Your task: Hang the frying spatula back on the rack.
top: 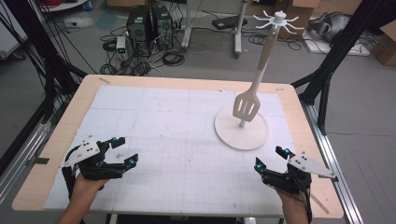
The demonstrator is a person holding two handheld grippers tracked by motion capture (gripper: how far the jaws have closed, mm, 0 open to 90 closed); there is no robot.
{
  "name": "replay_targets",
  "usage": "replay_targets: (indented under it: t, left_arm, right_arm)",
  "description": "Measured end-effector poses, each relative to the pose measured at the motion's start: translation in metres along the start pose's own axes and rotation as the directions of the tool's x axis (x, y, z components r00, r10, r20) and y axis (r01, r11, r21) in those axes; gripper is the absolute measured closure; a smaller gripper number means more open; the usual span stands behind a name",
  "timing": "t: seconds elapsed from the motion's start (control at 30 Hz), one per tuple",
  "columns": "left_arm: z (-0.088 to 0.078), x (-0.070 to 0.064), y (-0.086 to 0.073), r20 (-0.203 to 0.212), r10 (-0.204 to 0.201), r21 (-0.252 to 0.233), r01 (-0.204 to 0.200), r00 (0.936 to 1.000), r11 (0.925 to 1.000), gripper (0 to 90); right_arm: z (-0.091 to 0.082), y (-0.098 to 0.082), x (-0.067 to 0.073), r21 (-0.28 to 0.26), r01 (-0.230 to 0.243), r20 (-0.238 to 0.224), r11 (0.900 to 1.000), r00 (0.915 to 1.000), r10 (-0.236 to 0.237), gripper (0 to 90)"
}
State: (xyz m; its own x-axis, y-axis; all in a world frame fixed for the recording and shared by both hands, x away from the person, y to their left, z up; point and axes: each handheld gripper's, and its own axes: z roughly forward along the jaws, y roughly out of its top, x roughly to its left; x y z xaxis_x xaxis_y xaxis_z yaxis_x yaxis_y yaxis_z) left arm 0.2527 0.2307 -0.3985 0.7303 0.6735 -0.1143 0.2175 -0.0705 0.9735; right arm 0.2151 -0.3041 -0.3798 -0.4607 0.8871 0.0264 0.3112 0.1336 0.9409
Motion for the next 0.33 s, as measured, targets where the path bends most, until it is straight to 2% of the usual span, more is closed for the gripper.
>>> replay_targets:
  t: [0.33]
  left_arm:
    - [0.0045,0.0017,-0.0026,-0.011,-0.013,0.021,0.013,0.9999,0.9997,18.6]
  right_arm:
    - [0.0007,-0.0023,-0.0027,0.002,-0.004,-0.004,1.0,1.0,0.004,16.7]
